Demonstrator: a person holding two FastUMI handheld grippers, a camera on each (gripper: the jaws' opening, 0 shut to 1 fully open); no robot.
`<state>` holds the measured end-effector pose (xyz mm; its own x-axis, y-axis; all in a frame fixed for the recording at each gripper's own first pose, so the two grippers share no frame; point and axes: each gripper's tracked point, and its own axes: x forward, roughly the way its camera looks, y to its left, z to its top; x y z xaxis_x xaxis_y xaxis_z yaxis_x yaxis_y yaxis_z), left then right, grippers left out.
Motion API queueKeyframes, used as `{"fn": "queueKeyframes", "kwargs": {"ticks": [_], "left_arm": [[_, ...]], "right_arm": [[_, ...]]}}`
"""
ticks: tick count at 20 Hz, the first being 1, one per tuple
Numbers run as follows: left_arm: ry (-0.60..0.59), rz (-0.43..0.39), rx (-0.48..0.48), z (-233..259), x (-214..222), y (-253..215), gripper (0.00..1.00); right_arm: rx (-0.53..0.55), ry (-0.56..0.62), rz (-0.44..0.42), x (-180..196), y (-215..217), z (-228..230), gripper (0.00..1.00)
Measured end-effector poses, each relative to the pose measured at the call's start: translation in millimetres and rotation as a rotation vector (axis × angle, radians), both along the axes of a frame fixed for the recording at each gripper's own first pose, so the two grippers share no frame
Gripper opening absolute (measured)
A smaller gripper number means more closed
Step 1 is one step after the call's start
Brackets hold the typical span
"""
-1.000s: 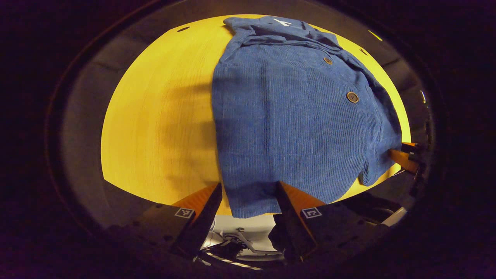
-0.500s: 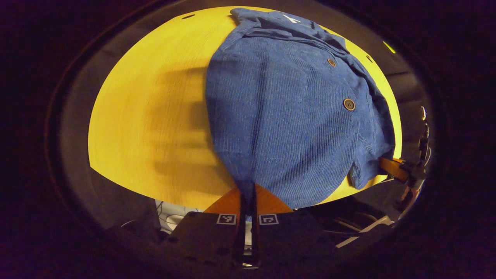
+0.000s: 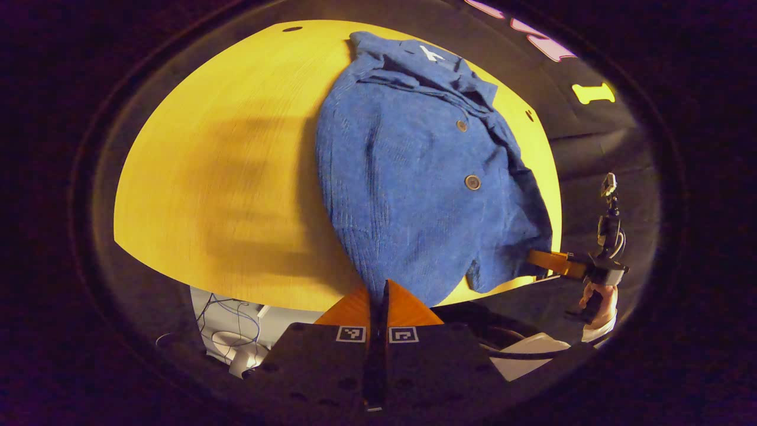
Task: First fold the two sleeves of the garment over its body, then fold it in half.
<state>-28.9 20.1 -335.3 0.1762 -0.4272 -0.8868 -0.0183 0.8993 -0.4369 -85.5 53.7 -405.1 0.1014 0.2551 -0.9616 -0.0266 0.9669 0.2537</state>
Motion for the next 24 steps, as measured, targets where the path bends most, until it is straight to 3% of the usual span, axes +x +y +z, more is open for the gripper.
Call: {"fn": "queueKeyframes", "kwargs": {"ticks": [9,16,18,21,23,24], "left_arm": [[-0.214,-0.062,-0.121,110.4,49.3,17.2,0.0],[-0.352,-0.048,-0.142,187.7,154.0,35.4,0.0],[-0.388,-0.026,-0.144,204.1,198.5,42.4,0.0],[-0.425,0.073,-0.183,222.1,275.7,54.8,0.0],[-0.422,0.108,-0.118,211.0,328.6,73.5,0.0],[-0.42,0.124,-0.082,196.6,355.6,84.5,0.0]], "right_arm": [[0.114,-0.23,-0.034,92.4,40.8,121.0,0.05],[0.109,-0.422,-0.013,226.6,74.5,194.6,0.05],[0.095,-0.462,0.008,273.9,82.2,201.9,0.05],[0.094,-0.517,-0.024,352.7,89.5,191.4,0.04],[0.075,-0.511,-0.045,402.5,85.1,163.3,0.0],[0.054,-0.502,-0.056,425.9,79.3,143.4,0.04]]}}
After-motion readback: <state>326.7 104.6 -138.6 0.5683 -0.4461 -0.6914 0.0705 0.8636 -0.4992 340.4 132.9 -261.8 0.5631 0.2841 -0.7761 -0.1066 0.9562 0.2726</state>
